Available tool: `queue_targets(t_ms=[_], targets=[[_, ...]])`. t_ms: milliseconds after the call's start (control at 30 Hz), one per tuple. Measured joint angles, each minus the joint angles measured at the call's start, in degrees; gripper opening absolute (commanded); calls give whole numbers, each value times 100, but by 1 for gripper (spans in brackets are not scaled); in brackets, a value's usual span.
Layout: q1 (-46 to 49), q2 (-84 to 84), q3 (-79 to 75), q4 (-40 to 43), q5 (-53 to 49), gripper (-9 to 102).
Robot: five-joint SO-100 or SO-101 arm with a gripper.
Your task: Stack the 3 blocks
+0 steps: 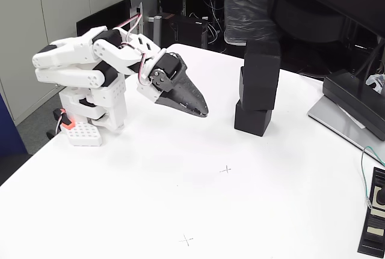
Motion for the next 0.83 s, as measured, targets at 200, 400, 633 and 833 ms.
queue_targets(t_ms=[200,400,633,833], targets=[[-26,0,0,0,132,-1],[-18,0,0,0,158,-1],[-439,0,0,0,158,-1],[-519,0,0,0,220,-1]])
